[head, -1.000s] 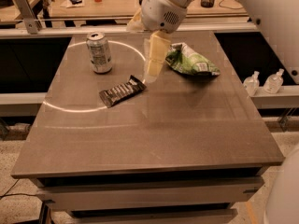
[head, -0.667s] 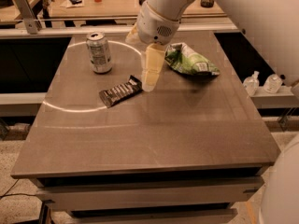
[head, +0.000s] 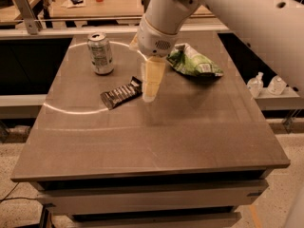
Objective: Pick rxbar chocolate
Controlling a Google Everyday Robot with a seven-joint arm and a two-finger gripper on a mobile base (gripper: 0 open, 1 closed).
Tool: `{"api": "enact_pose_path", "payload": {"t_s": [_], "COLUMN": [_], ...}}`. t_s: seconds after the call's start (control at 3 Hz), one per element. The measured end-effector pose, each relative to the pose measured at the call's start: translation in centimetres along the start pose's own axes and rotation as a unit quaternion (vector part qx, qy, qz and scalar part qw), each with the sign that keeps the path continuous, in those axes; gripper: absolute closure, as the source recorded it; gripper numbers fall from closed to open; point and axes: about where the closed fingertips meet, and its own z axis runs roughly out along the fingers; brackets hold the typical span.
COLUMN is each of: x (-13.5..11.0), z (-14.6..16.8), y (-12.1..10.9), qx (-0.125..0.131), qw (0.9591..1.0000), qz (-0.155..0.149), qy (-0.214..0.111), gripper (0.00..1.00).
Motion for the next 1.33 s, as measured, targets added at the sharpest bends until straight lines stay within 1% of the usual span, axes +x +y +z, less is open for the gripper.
{"api": "enact_pose_path", "payload": {"t_s": [0.33,0.67,1.0,1.33], "x": [0.1,0.0,-0.5,-0.9], "z": [1.2,2.7,4.2,6.0], "y": [-0.8,-2.2,-3.7,-4.7], "qx": [-0.014,-0.043,-0.073,-0.105], "qw": [0.9999,0.9989,0.9967,0.9932], "qz": [-0.006,-0.018,-0.032,-0.042], "qy": [-0.002,-0.005,-0.012,-0.029], "gripper": [0.00,0.00,0.00,0.00]}}
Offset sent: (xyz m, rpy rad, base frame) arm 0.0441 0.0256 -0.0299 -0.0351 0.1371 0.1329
